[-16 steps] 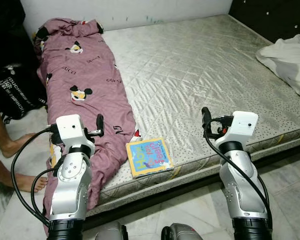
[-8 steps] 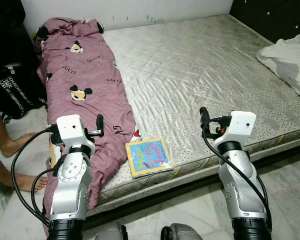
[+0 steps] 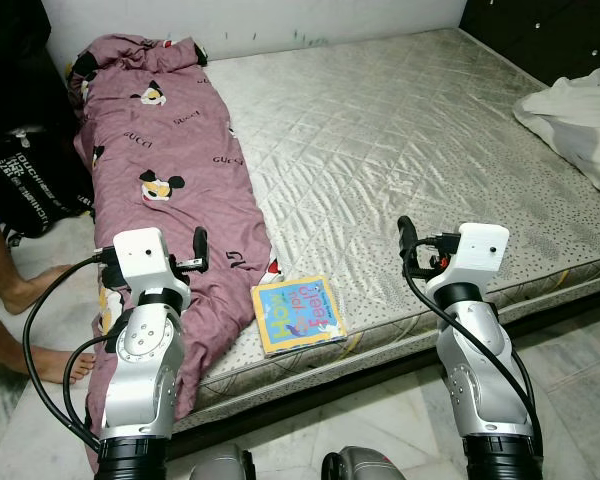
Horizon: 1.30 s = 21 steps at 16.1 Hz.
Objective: Clean up the room
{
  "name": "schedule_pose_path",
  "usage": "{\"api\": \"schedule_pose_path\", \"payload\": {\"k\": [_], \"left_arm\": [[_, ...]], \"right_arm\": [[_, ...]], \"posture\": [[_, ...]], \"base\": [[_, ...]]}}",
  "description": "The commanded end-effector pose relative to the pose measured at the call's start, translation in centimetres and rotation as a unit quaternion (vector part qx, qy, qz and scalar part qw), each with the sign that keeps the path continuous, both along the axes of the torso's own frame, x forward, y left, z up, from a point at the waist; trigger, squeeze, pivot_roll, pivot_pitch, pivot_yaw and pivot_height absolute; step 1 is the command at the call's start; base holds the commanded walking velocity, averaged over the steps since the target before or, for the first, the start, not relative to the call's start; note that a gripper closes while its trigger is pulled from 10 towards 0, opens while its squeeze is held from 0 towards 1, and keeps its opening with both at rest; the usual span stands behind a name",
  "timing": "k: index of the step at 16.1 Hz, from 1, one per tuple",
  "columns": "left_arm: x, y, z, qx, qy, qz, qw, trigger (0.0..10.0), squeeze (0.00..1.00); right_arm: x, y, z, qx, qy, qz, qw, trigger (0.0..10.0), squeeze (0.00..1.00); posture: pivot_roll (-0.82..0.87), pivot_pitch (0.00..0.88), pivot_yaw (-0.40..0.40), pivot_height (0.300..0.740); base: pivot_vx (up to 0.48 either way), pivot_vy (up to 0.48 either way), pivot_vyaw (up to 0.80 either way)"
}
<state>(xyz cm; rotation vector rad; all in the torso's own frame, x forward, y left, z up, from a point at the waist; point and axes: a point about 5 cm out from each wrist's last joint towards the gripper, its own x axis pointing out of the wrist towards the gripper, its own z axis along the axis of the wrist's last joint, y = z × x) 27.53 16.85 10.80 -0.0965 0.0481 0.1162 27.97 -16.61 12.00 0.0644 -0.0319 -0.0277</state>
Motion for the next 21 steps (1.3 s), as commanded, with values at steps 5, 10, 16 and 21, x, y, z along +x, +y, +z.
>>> {"api": "schedule_pose_path", "payload": {"k": [5,10,16,21], "left_arm": [[0.6,-0.2,0.1,-0.006,-0.002,0.005,1.0,10.0,0.0],[0.8,-0.8,-0.1,-0.014,0.0,0.002,1.0,10.0,0.0],[1.1,-0.3,0.6,-0.015,-0.016,0.009,1.0,10.0,0.0],[1.0,-0.2,0.8,-0.014,-0.018,0.012,1.0,10.0,0.0]], "right_arm": [[0.5,0.1,0.6,-0.009,-0.014,0.006,1.0,10.0,0.0],[0.8,-0.1,1.0,-0.02,-0.024,0.011,0.999,10.0,0.0],[1.0,0.6,1.1,-0.019,-0.026,0.022,0.999,10.0,0.0],[0.8,1.0,0.8,-0.018,-0.02,0.032,0.999,10.0,0.0]], "posture": [[-0.06,0.014,0.012,0.74],[-0.1,0.014,0.021,0.74],[-0.09,0.022,0.025,0.74],[-0.07,0.035,0.017,0.74]], "base": [[0.0,0.0,0.0],[0.0,0.0,0.0],[0.0,0.0,0.0],[0.0,0.0,0.0]]}}
